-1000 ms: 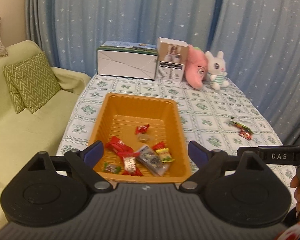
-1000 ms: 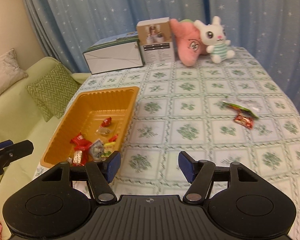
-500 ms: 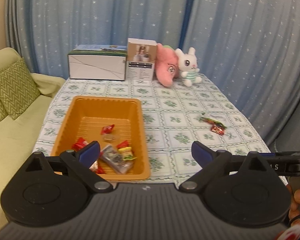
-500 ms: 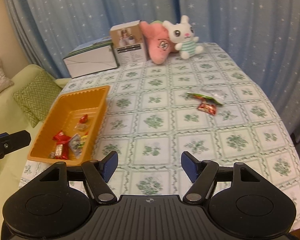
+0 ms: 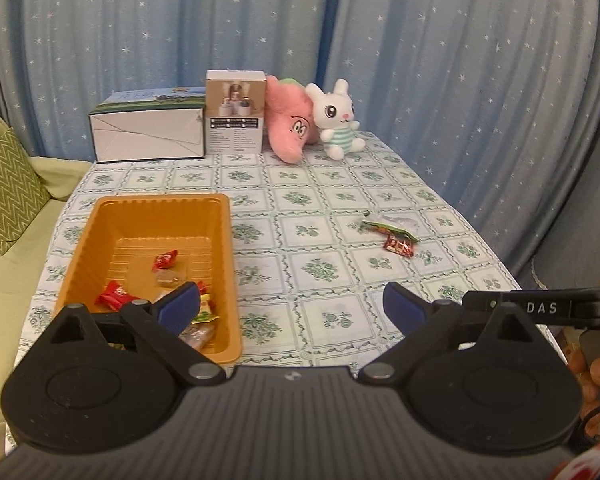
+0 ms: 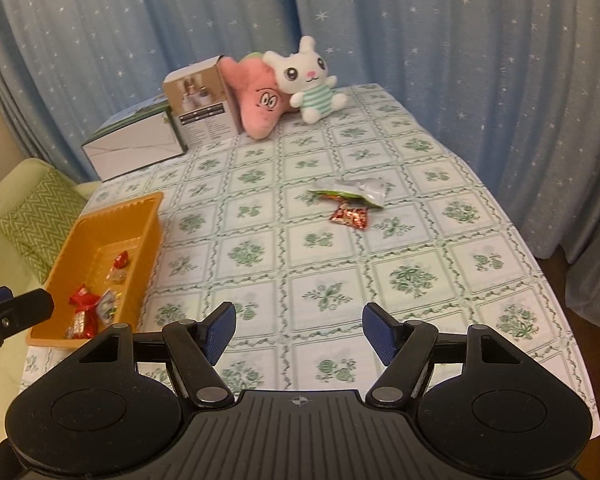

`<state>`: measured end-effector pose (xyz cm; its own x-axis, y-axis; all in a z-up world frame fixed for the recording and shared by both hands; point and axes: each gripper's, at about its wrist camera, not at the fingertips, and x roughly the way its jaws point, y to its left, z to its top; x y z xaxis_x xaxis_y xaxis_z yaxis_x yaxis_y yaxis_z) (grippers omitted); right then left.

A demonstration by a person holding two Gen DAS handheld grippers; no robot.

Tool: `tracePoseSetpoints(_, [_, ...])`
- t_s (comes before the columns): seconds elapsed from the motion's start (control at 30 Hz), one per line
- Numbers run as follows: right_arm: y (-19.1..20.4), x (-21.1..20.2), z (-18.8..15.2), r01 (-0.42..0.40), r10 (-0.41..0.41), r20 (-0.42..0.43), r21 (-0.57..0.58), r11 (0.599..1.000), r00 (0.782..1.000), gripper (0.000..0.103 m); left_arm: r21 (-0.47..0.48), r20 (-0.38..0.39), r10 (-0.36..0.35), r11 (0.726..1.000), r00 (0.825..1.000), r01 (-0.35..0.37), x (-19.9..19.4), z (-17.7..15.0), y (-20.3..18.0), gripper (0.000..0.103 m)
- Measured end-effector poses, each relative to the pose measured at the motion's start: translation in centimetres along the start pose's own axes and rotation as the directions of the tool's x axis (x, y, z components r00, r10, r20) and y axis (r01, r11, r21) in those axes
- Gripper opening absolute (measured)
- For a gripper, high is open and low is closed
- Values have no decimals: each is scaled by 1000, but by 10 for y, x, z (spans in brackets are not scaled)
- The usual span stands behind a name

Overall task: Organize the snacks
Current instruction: 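Move both open tools back toward the last snacks on the cloth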

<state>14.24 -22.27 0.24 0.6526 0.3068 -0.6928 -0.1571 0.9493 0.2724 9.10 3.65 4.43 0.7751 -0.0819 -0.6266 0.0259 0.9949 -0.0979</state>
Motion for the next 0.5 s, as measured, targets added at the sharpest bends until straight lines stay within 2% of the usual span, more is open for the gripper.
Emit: tracePoseSetpoints(0.5, [-40,1,7,42,-44,25,72,997,999,70,55,-34,-51,997,998,53,32,4,-36,97])
